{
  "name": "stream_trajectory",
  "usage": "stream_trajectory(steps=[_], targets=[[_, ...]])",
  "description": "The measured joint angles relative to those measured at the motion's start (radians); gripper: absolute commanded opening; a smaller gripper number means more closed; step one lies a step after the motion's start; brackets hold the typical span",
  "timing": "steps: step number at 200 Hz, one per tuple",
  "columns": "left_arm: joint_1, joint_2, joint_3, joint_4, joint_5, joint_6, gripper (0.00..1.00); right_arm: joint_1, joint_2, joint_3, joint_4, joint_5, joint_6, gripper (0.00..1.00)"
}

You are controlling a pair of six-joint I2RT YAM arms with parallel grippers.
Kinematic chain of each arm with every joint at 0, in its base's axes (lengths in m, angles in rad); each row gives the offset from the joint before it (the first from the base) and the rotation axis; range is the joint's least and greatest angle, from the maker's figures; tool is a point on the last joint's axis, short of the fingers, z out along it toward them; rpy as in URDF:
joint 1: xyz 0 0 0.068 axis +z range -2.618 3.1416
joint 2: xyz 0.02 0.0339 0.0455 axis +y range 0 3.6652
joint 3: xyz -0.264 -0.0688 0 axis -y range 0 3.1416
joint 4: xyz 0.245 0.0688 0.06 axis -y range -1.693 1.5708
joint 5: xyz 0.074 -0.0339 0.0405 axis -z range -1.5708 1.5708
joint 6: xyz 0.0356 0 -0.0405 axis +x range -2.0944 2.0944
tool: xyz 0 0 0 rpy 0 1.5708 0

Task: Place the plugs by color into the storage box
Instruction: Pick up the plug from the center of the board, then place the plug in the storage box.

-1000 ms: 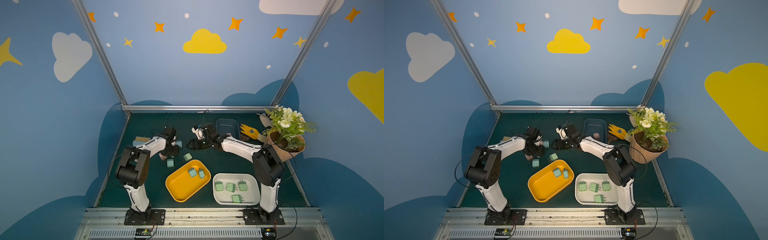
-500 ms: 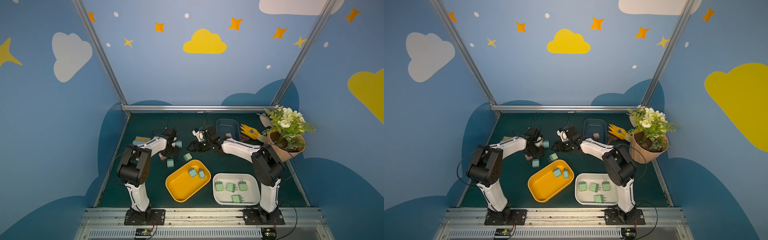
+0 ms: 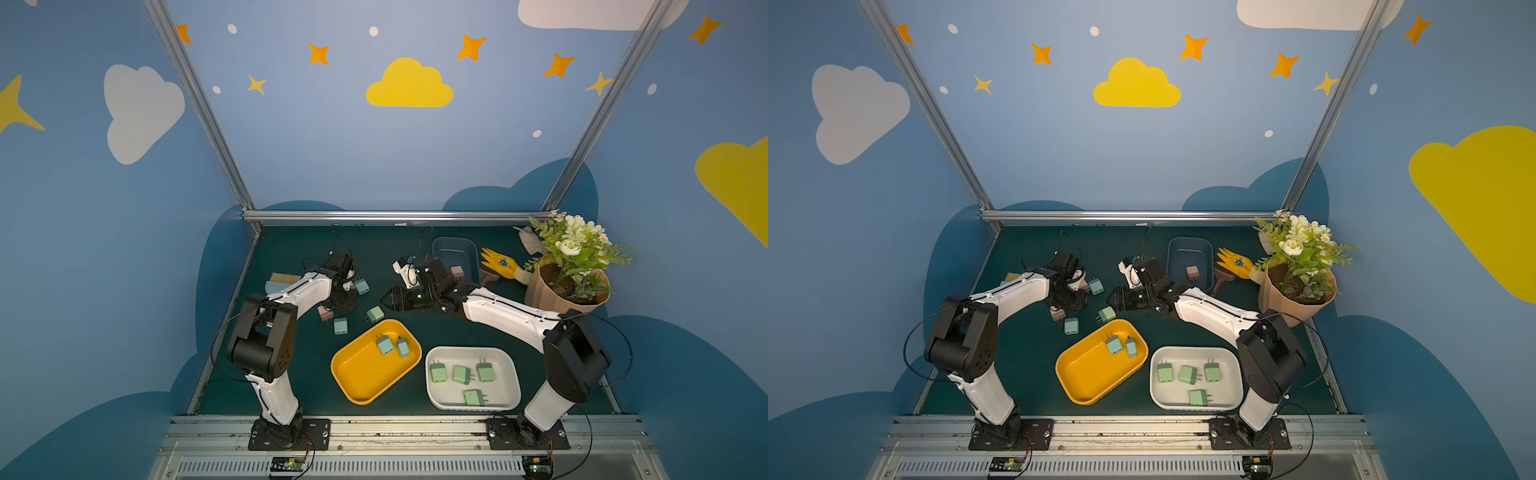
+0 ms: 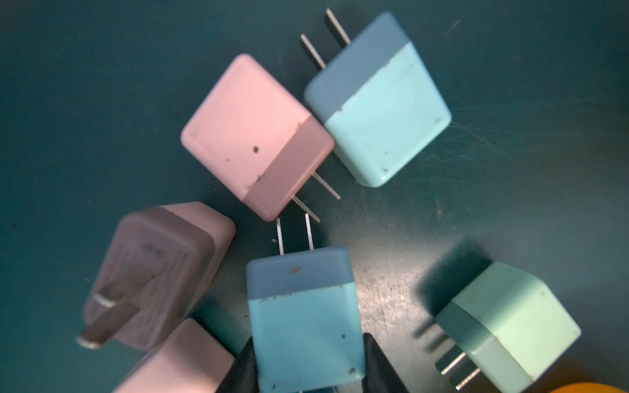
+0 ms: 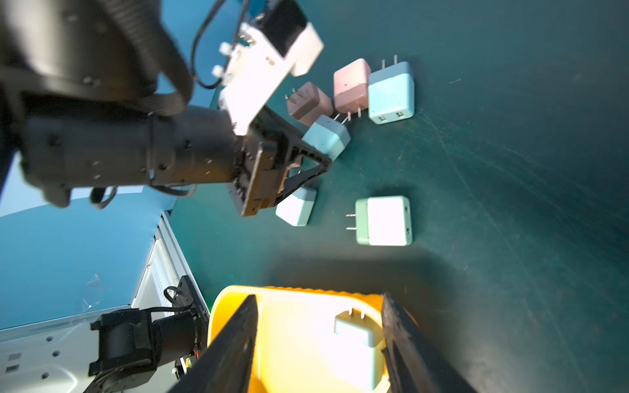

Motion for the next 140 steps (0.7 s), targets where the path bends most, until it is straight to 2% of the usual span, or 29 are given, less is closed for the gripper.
stream_trajectory(steps=[41, 91, 140], targets=[[-0.027, -0.001, 0.0, -0.018, -0.037, 0.02, 0.43, 0.051, -0.077, -0.07, -0.005, 0.054, -0.001, 0.59], [-0.055, -0.019, -0.009, -0.014, -0.075, 0.031, 0.39, 0.064, -0.135, -0.081, -0.021, 0.093, -0.003, 0.59], [-0.129, -0.204, -0.077, -0.005, -0.107, 0.023, 0.4, 0.085, -0.275, -0.141, -0.037, 0.132, -0.022, 0.59]])
